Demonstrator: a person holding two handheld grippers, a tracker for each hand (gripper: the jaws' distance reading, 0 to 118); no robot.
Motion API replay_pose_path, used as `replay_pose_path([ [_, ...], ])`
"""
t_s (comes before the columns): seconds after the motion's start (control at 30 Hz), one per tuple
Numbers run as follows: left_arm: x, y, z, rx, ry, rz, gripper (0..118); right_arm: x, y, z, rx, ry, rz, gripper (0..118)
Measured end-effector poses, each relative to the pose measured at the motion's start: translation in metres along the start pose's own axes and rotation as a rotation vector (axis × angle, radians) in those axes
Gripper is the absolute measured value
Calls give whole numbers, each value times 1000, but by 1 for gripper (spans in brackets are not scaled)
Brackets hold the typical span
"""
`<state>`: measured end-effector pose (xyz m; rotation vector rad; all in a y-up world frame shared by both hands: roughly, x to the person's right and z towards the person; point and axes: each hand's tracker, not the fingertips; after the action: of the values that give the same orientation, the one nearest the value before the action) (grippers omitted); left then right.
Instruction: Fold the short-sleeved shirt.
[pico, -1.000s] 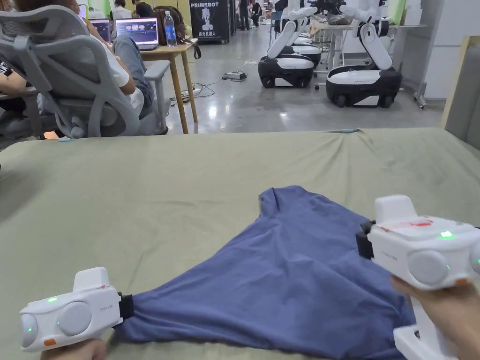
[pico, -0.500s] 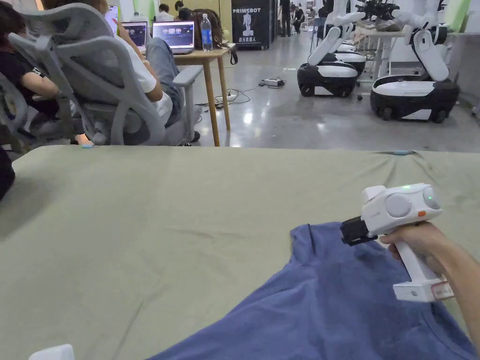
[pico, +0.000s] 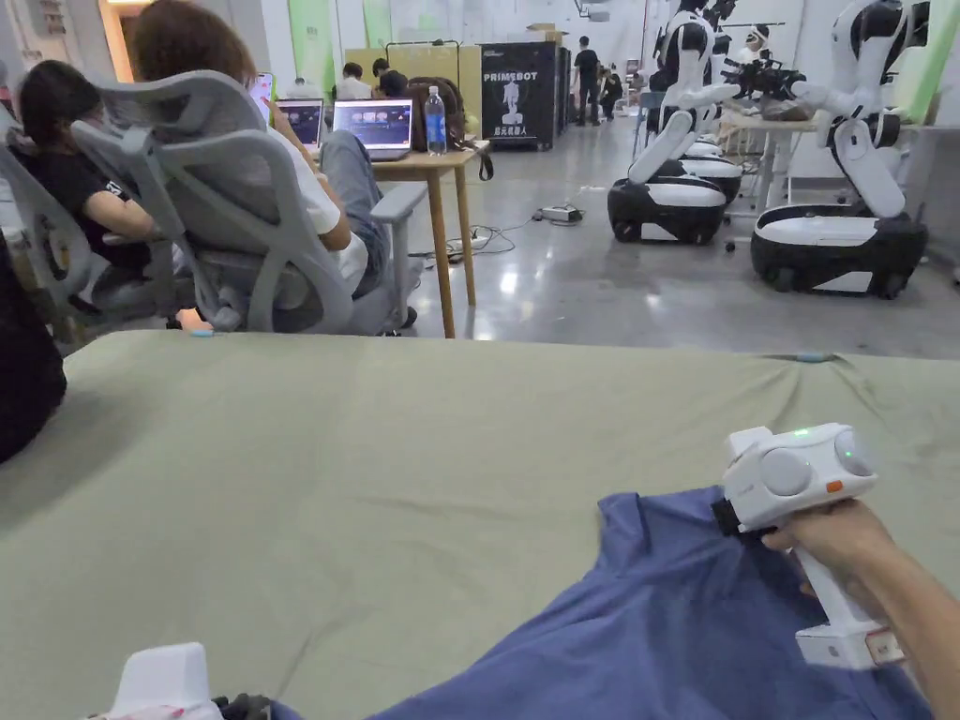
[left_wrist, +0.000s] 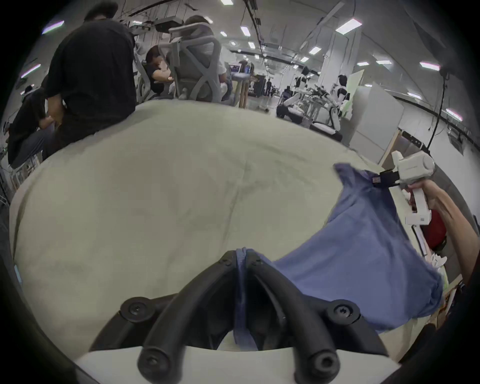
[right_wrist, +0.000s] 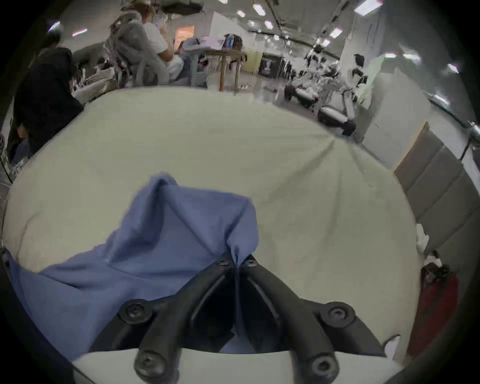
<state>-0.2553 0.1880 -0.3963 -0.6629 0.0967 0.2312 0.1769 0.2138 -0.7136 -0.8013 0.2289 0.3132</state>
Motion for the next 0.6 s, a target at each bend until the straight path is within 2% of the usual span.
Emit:
replay_pose_path([
  [0.2, 39, 115, 29, 175, -39, -116, 4, 25, 48, 131, 234, -95, 3, 2],
  [0.27, 55, 159, 38, 231, -42, -155, 4, 41, 69, 179, 310, -173, 22, 2],
  [0.4, 85, 249, 60, 325, -24, -220, 4, 74, 107, 278, 438, -270, -18, 2],
  [0.5, 101, 311, 69, 374, -72, -221, 4, 92, 130, 325, 526, -355, -26, 3],
  [0.6, 122, 367, 74, 428, -15, -293, 4, 109, 150, 358, 584, -435, -85, 3],
])
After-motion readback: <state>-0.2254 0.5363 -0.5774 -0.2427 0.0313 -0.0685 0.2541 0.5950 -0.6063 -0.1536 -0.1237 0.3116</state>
